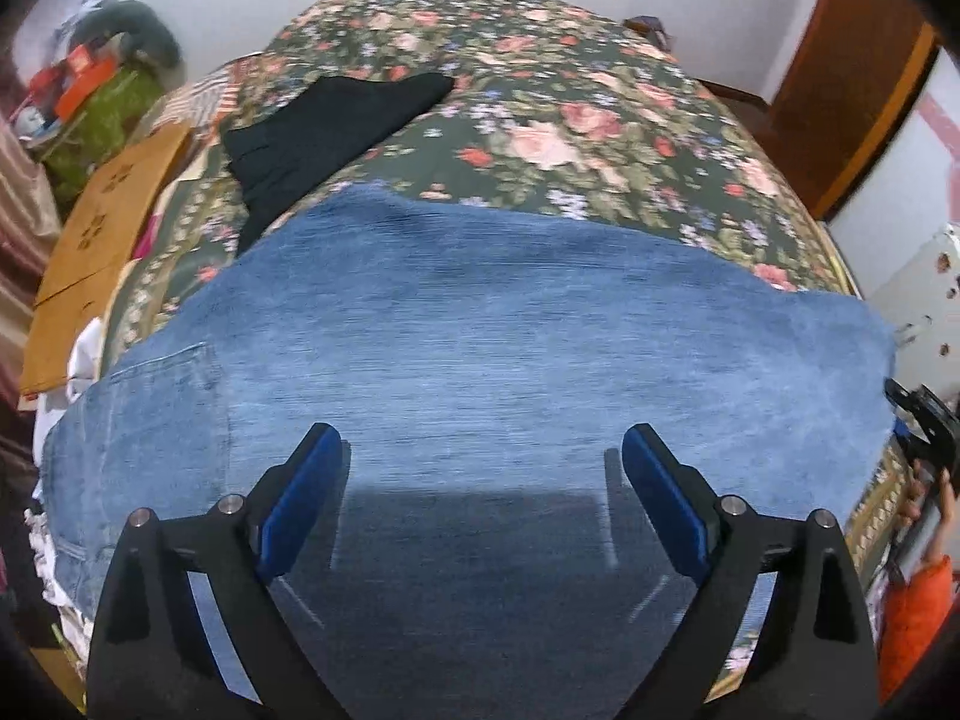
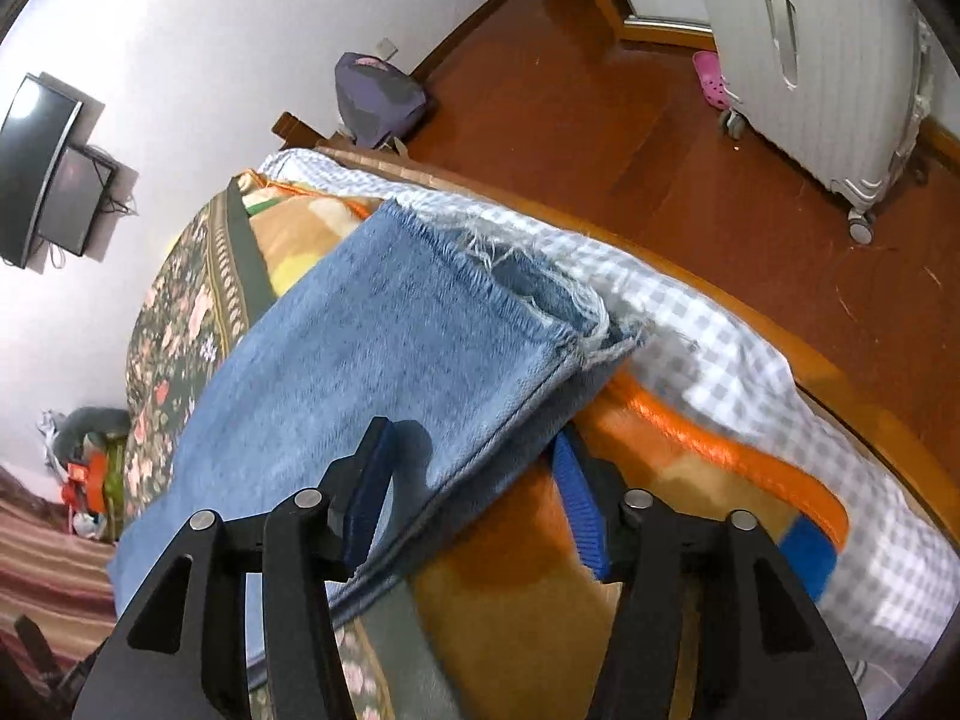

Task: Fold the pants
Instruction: 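Grasp the frayed leg hem with the right tool, then lift the hem with the right tool and fold it onto the jeans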

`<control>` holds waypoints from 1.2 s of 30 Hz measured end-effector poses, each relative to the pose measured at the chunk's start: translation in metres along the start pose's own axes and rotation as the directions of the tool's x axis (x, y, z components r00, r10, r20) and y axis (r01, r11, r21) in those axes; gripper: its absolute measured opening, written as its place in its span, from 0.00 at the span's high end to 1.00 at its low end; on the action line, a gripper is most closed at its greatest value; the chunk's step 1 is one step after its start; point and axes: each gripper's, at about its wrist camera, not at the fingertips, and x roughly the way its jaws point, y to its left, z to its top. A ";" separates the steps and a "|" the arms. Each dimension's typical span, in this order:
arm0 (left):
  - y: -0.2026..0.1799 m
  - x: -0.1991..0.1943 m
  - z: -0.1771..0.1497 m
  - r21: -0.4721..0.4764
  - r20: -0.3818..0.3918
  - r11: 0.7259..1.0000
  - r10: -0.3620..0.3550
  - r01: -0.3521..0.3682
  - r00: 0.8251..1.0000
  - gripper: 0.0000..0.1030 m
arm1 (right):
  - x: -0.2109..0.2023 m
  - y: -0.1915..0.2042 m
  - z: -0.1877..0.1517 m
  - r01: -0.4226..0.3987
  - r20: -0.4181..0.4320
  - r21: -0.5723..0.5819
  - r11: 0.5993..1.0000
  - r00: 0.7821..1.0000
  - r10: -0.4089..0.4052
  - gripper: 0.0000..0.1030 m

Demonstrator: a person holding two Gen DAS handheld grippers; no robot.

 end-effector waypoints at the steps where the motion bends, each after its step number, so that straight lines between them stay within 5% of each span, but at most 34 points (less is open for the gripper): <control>1: -0.005 -0.001 0.000 0.007 0.004 1.000 -0.008 0.008 1.000 0.07 | 0.001 0.000 0.001 -0.002 0.006 0.002 1.000 1.000 0.002 0.58; 2: -0.008 -0.001 0.000 0.016 0.006 1.000 -0.014 0.014 1.000 0.07 | 0.000 0.001 0.002 -0.002 0.013 0.003 1.000 1.000 0.002 0.63; 4: -0.016 -0.003 0.001 0.033 0.013 0.999 -0.026 0.026 1.000 0.07 | -0.004 0.007 0.004 0.015 0.037 -0.008 1.000 0.999 -0.015 0.88; 11: -0.039 -0.020 0.003 0.084 0.060 0.992 -0.095 0.090 0.994 0.07 | -0.048 0.050 0.012 0.038 0.151 -0.189 0.981 0.989 -0.009 0.92; 21: -0.045 -0.062 0.011 0.096 0.139 0.980 -0.186 0.173 0.973 0.07 | -0.126 0.148 -0.001 -0.108 0.210 -0.433 0.895 0.954 0.216 0.93; 30: -0.018 -0.098 0.012 0.072 0.218 0.985 -0.168 0.156 0.961 0.07 | -0.118 0.232 -0.060 -0.280 0.044 -0.605 0.746 0.923 0.383 0.93; 36: 0.005 -0.114 0.008 0.031 0.260 0.988 -0.152 0.149 0.954 0.07 | -0.070 0.277 -0.116 -0.382 -0.152 -0.669 0.638 0.910 0.386 0.93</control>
